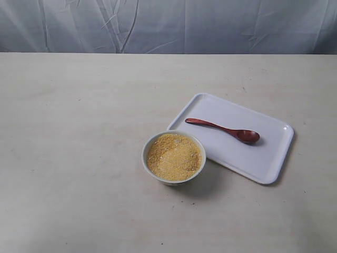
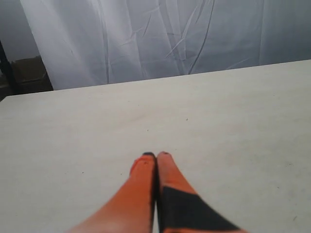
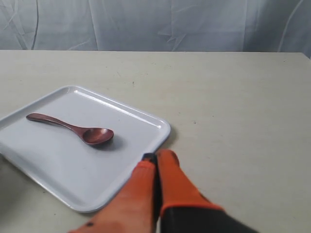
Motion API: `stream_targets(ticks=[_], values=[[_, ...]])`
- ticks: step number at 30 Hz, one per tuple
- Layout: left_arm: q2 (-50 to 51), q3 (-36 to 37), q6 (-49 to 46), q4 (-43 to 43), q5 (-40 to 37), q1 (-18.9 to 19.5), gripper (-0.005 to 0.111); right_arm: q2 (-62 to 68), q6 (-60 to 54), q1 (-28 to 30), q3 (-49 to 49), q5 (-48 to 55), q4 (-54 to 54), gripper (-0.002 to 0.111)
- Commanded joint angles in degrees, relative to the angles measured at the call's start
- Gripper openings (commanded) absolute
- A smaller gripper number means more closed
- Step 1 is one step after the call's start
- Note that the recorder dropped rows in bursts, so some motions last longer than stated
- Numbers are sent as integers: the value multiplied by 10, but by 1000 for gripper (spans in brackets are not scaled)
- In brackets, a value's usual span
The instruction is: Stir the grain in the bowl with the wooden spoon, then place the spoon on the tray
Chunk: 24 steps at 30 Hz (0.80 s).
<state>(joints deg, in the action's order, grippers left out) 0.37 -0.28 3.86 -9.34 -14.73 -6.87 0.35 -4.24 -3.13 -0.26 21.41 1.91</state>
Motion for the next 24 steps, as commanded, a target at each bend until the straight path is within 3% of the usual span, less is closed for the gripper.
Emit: stream_targets(ticks=[1,11,24], values=[[-4,3,2,1,2,0,0,-4,-1,0,3,-7,1,0],[-4,3,2,10,1,0,0,-4,-1,0,3,-7,1,0],[-4,3,-46,93,6,0,0,-4,-1,0,3,-7,1,0]])
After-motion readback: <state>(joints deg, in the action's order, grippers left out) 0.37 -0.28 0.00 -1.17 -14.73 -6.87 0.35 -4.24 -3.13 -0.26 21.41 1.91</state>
